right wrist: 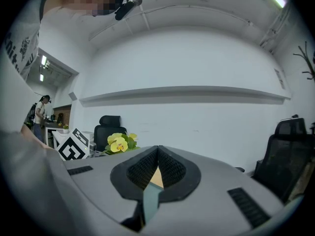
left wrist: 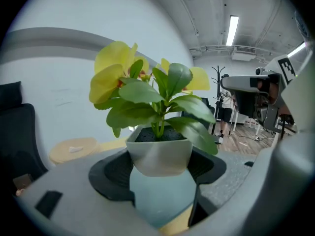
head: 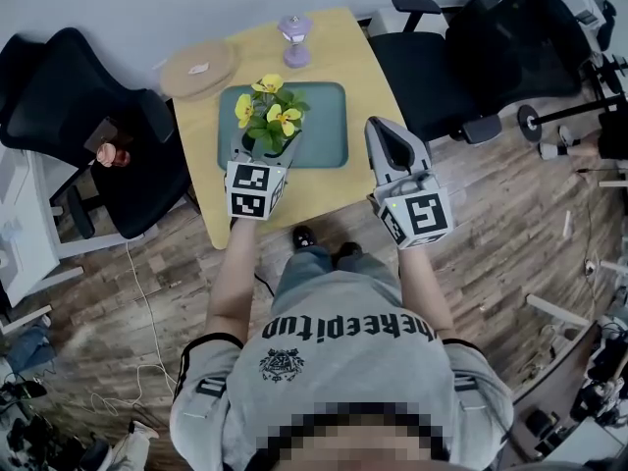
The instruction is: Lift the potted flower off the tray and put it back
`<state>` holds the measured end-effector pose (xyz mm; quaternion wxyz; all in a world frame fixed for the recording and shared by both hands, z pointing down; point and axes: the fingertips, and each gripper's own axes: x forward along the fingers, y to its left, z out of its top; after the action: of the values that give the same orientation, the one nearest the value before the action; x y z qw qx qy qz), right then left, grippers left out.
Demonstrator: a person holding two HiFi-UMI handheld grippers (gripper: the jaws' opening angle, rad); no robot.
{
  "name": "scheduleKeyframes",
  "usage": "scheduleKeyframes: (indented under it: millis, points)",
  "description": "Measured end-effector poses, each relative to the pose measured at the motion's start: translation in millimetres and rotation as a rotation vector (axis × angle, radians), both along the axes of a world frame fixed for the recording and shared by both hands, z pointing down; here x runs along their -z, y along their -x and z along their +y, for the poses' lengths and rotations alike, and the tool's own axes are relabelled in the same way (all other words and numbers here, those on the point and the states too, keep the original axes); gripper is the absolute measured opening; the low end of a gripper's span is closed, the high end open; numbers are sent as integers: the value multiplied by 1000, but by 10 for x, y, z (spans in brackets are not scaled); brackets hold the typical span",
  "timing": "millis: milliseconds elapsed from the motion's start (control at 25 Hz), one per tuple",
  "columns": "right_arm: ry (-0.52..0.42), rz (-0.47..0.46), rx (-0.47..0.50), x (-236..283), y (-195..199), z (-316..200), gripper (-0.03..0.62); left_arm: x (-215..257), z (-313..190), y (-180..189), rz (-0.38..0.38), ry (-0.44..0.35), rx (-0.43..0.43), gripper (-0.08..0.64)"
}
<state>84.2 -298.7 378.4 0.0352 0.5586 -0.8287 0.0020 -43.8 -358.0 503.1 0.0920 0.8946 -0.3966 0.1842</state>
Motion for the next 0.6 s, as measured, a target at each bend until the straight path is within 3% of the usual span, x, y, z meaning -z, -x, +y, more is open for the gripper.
scheduleKeyframes:
  millis: [600]
  points:
    - [63,38,-53,-246,-16,-107,3,-691,-247,-10,-48,96,-29,337]
